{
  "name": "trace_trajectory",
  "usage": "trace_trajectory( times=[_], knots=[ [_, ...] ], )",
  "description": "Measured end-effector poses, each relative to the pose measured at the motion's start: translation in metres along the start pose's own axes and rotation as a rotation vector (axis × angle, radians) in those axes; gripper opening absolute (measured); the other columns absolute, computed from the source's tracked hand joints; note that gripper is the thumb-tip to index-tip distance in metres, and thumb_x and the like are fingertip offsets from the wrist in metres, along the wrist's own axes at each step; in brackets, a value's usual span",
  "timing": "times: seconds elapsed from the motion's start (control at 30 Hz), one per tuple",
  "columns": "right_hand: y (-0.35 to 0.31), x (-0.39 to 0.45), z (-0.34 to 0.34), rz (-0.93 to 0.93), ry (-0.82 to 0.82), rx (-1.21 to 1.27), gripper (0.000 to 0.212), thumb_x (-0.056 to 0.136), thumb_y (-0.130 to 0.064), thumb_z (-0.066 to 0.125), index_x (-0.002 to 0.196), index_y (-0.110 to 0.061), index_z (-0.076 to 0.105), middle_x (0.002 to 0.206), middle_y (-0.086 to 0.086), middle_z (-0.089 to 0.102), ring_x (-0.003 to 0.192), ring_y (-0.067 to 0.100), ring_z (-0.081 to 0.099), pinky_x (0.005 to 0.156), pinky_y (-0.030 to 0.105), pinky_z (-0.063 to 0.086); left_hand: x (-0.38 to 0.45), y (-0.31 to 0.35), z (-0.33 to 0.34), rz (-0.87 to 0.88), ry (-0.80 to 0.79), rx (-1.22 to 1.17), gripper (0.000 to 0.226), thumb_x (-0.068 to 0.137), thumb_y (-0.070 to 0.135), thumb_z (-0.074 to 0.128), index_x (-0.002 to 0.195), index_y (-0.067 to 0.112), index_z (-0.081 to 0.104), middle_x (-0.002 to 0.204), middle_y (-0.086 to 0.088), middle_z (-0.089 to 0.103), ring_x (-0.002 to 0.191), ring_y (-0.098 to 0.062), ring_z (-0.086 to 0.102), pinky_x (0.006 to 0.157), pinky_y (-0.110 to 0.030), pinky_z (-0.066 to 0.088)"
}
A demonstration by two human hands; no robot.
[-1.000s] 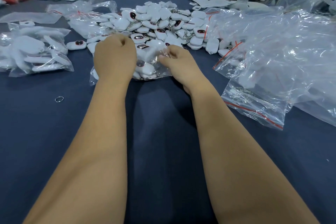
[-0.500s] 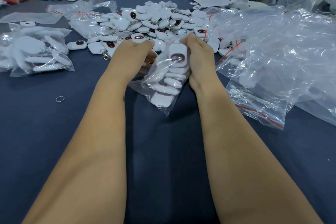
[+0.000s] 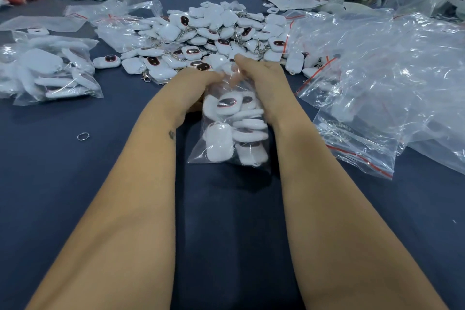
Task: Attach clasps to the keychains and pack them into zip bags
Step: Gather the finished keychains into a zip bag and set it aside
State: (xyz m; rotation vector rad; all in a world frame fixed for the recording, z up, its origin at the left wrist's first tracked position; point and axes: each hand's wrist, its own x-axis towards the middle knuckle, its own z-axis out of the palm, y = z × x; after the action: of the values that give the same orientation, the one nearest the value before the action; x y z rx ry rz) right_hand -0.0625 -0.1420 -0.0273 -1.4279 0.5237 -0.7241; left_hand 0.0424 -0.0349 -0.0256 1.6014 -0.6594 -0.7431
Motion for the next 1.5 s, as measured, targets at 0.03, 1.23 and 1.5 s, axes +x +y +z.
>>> trace_trajectory(
  times=[0.03,1.23,1.5],
  knots=[
    [-0.001,0.0,0.001,0.016,0.009,0.001,0.027,0.087,-0.026,0.067,0.065,-0.011,0.072,0.077,0.016,0.067,0.081,0.033,0.062,0.101,0.055,0.047,-0.001,0.0,0.001,-0.01,0.021,-0.038,0.019,0.091,0.024,0.063,0.099,0.01,0.074,0.093,-0.007,0.076,0.085,-0.023,0.07,0.087,-0.038,0.053],
    [-0.003,0.0,-0.001,0.039,0.233,0.368,0.014,0.094,-0.008,0.061,0.081,-0.006,0.061,0.057,-0.002,0.058,0.047,0.008,0.053,0.05,0.019,0.047,0.008,-0.004,0.008,0.026,0.25,-0.549,0.012,0.098,0.023,0.06,0.094,0.012,0.064,0.087,-0.006,0.075,0.071,-0.02,0.069,0.069,-0.041,0.059],
    [0.0,0.001,-0.001,0.036,0.293,0.297,0.017,0.09,-0.008,0.065,0.074,-0.011,0.059,0.061,0.0,0.056,0.057,0.013,0.05,0.059,0.026,0.045,0.005,-0.006,0.008,0.029,0.289,-0.704,0.015,0.088,0.02,0.072,0.077,0.01,0.069,0.078,-0.008,0.074,0.052,-0.012,0.064,0.05,-0.023,0.053]
  ],
)
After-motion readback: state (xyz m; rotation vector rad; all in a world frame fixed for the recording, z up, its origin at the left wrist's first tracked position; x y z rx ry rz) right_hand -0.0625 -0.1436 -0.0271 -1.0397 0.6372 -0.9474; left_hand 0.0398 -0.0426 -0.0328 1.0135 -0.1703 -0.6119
